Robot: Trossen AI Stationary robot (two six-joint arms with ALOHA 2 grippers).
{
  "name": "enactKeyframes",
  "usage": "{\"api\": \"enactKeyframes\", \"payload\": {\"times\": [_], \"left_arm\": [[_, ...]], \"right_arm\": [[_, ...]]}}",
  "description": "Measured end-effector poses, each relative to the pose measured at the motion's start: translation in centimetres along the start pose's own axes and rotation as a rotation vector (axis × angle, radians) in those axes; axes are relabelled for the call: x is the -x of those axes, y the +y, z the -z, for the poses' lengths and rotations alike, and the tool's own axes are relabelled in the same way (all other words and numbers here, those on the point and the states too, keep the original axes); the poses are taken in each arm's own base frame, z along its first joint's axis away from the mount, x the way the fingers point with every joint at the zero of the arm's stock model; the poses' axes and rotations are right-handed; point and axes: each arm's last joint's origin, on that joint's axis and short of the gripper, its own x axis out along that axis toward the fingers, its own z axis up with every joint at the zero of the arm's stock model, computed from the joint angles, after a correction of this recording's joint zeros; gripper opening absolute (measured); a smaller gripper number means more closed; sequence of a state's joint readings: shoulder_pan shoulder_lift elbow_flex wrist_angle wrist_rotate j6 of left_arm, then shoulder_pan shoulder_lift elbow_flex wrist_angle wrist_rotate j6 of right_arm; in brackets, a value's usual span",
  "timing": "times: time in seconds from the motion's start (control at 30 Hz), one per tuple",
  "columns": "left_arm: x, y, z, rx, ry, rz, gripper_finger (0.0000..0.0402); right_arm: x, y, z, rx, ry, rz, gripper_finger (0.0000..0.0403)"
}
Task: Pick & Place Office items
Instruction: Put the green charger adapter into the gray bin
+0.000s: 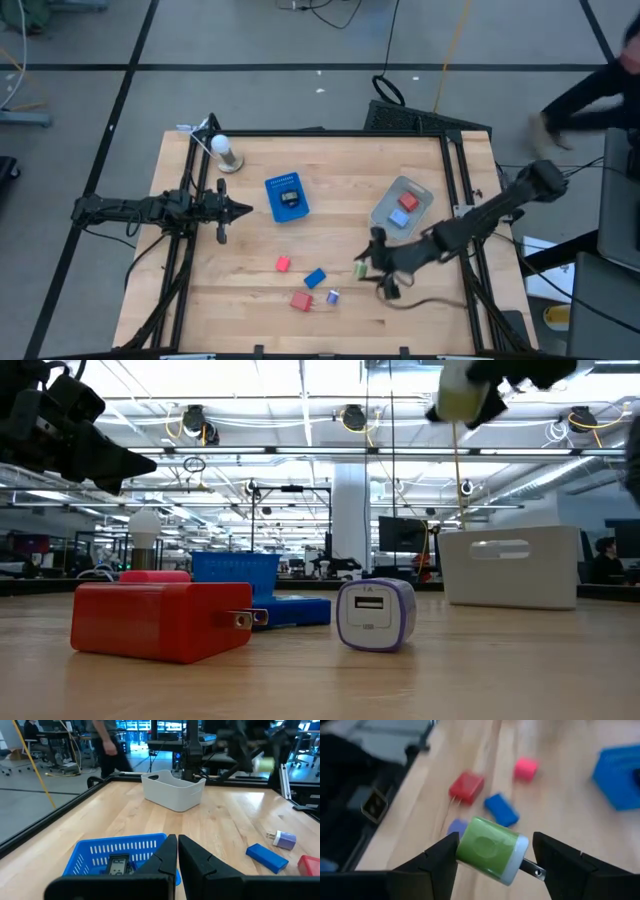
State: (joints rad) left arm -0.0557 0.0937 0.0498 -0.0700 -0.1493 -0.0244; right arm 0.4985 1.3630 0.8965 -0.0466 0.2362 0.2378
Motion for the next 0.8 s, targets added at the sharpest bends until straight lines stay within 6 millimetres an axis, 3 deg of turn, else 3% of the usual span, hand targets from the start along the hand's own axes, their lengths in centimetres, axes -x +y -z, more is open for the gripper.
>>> {"api": "enactKeyframes", "payload": {"times": [0.23, 0.43, 0.8], "left_arm": [[0.0, 0.0, 0.0, -0.014, 0.0, 0.0, 0.0019], [0.0, 0.0, 0.0, -0.014, -0.001, -0.001, 0.0019], [0.0, 0.0, 0.0, -0.015, -0.001, -0.002, 0.0019]], "right_arm": [[6.0, -4.4, 0.1, 0.058, -0.19, 0.064, 0.0227], [10.6, -7.8, 1.9, 0.035, -0.395, 0.121, 0.0227], [13.6, -10.6, 7.8, -0.044, -0.548, 0.215, 0.0227]]}}
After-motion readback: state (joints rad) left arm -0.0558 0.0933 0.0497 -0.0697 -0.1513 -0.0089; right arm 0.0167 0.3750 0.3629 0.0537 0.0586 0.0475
